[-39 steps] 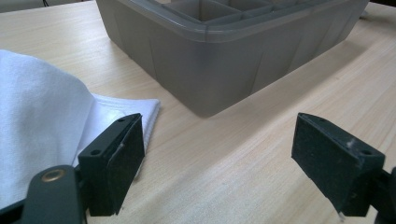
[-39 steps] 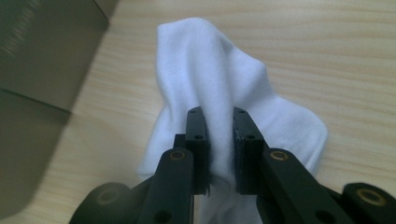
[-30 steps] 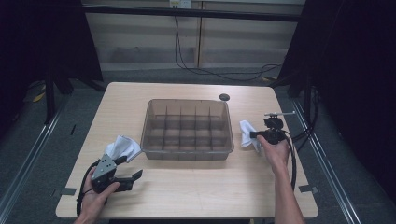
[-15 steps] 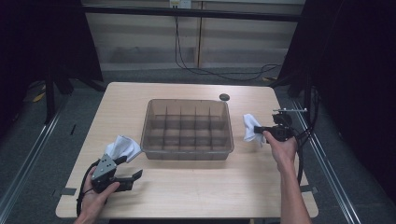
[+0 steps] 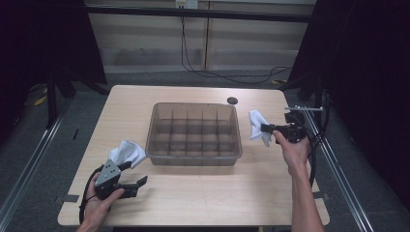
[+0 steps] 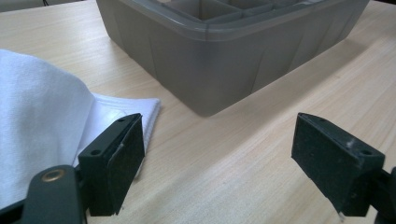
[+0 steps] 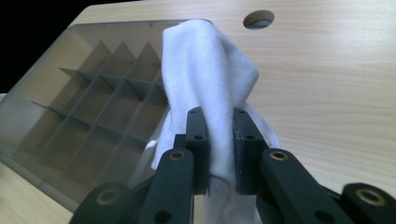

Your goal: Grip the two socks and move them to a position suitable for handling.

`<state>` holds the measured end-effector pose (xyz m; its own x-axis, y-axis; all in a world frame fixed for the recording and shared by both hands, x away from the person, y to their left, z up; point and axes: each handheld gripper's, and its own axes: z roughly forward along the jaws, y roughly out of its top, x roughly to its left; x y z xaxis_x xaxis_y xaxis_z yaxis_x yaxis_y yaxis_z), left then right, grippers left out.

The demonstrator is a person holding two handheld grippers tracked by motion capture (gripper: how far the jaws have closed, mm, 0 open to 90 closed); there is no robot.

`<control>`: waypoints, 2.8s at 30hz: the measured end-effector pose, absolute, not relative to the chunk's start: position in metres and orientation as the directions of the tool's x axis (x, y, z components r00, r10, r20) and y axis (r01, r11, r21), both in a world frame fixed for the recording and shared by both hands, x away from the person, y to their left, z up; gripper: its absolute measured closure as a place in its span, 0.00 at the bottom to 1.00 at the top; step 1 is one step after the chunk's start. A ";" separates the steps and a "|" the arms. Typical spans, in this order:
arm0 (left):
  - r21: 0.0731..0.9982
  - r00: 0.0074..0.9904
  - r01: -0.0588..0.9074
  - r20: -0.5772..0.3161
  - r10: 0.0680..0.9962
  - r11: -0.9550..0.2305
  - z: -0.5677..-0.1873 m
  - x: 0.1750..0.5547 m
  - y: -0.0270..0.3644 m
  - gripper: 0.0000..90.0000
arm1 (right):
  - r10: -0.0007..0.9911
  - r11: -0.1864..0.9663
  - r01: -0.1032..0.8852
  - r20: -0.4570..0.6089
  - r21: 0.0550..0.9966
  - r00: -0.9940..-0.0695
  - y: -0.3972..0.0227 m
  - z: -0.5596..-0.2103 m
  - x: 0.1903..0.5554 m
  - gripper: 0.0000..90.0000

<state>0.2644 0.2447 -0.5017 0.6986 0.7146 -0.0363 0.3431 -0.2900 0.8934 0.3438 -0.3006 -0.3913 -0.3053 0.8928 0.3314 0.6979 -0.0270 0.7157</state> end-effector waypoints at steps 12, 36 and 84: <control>0.894 0.694 0.345 -0.039 0.719 -0.284 -0.502 0.264 0.245 0.19 | 0.866 0.006 0.665 0.329 0.747 -0.377 -0.285 -0.374 0.337 0.89; 0.894 0.692 0.345 -0.037 0.721 -0.286 -0.502 0.265 0.245 0.19 | 0.769 0.100 0.638 0.348 0.764 -0.536 -0.244 -0.368 0.284 0.89; 0.893 0.688 0.349 -0.040 0.724 -0.283 -0.502 0.265 0.247 0.18 | 0.711 0.207 0.677 0.367 0.707 -0.600 -0.196 -0.464 0.237 0.34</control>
<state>0.2650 0.2469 -0.5018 0.6885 0.7242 -0.0400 0.3492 -0.2826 0.8934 0.2374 -0.1962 -0.4637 -0.6002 0.7107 0.3670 0.6767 0.2065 0.7067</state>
